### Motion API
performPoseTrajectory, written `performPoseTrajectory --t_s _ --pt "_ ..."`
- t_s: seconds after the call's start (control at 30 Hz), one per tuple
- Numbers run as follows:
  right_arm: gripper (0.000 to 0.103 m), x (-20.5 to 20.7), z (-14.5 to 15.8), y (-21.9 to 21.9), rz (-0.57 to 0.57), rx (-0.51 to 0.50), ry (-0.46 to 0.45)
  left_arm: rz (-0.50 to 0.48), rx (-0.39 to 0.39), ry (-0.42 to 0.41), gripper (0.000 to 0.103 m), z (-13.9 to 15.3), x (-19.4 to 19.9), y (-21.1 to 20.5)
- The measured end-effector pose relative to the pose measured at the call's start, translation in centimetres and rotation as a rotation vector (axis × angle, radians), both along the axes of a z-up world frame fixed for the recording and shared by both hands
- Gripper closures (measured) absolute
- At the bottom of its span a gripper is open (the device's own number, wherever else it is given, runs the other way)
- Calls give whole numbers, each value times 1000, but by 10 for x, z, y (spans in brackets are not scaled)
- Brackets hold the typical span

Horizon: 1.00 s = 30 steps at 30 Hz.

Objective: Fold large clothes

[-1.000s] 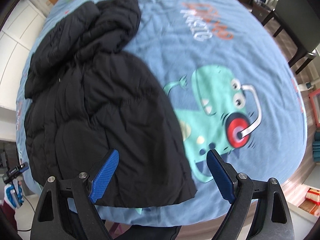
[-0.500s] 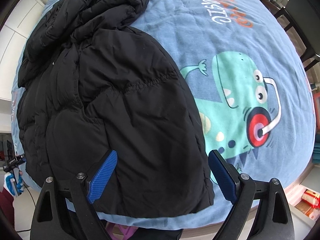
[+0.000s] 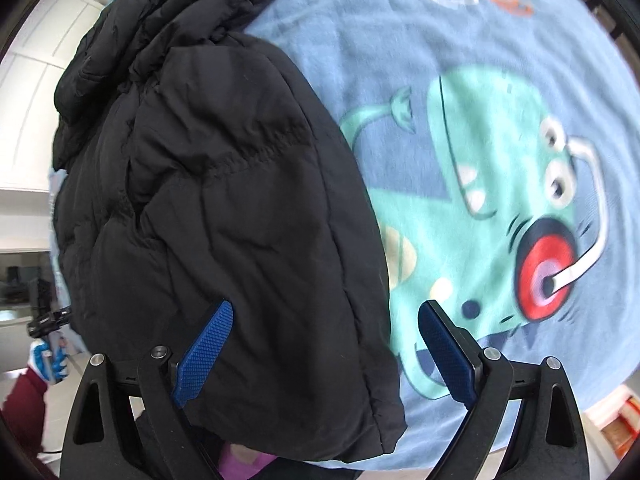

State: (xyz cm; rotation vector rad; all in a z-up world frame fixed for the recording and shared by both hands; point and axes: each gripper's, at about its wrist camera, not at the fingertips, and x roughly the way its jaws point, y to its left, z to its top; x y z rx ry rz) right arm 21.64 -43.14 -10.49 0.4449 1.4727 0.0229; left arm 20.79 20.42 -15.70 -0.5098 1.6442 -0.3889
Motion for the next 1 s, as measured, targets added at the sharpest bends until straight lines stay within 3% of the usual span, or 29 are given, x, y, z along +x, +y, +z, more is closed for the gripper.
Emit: performPoseTrajectory --t_s 0.27,0.5,0.53,0.67,0.9,1.0 --pt "10 -13 -48 2 -35 250 28 -3 75 18 20 18 3 -21" --pt "10 -23 -59 5 -60 327 18 23 118 18 35 19 4 -38" --pt "12 -25 -58 6 -56 333 17 25 120 17 40 20 3 -39" --pt "40 -31 -56 8 -76 398 17 36 119 6 56 27 -4 -55" --pt "58 -31 -49 25 -54 412 33 74 109 -2 73 41 -16 -72" --pt "71 -24 -44 36 -36 407 28 70 93 -13 83 51 -24 -80"
